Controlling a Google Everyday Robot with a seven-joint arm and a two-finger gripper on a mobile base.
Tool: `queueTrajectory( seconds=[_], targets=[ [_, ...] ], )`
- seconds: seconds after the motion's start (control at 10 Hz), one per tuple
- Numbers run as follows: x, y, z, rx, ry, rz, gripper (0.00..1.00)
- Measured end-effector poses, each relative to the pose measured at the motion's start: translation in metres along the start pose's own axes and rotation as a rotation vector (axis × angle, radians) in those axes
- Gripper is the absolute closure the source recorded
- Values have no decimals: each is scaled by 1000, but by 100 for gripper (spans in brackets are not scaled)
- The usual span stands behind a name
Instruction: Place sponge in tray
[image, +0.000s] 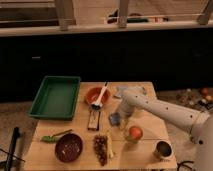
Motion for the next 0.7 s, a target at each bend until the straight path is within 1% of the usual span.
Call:
queueTrajectory(
  seconds=[0.3,0.4,0.7],
  targets=[
    [1,-2,-5,10,11,-17,84],
    [0,-4,-10,16,17,-26,93],
    [-1,-8,-20,32,26,-35,94]
  ],
)
